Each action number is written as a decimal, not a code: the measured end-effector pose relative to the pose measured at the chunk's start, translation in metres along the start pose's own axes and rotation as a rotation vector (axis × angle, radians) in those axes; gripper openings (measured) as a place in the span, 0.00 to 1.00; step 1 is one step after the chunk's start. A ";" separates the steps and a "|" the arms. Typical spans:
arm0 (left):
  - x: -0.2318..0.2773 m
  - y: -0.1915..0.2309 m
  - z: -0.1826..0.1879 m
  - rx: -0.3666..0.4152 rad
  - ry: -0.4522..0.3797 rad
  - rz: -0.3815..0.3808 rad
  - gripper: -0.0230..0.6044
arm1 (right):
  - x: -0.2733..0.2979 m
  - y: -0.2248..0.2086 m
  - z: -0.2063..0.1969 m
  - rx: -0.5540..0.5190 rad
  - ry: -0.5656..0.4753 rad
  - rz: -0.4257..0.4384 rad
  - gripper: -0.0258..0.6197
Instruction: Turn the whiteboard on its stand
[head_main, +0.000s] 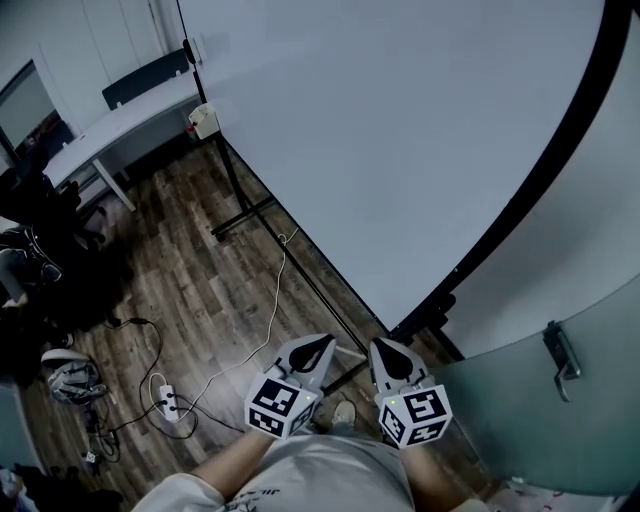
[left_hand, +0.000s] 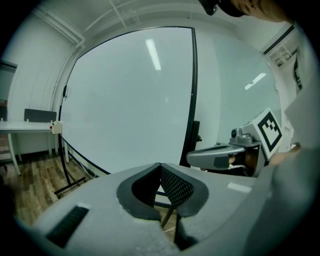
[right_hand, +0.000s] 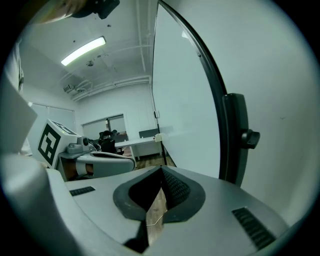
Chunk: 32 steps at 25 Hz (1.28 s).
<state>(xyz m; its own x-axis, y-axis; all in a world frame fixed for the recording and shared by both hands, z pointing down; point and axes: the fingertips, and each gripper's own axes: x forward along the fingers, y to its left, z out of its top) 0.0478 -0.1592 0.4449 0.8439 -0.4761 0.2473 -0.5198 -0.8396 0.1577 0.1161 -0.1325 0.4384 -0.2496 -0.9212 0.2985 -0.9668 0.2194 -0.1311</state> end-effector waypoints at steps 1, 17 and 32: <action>-0.002 0.002 -0.002 0.002 0.002 0.007 0.05 | 0.003 0.005 -0.001 -0.002 0.004 0.012 0.05; -0.031 0.030 -0.007 -0.042 -0.008 0.104 0.05 | 0.032 0.043 -0.001 -0.037 0.033 0.130 0.05; -0.028 0.035 -0.011 -0.034 -0.004 0.107 0.05 | 0.039 0.048 -0.005 -0.045 0.054 0.164 0.05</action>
<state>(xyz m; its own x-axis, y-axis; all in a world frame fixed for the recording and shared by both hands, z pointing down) 0.0050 -0.1727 0.4538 0.7838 -0.5637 0.2607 -0.6112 -0.7745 0.1630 0.0599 -0.1562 0.4488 -0.4056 -0.8535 0.3272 -0.9140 0.3807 -0.1401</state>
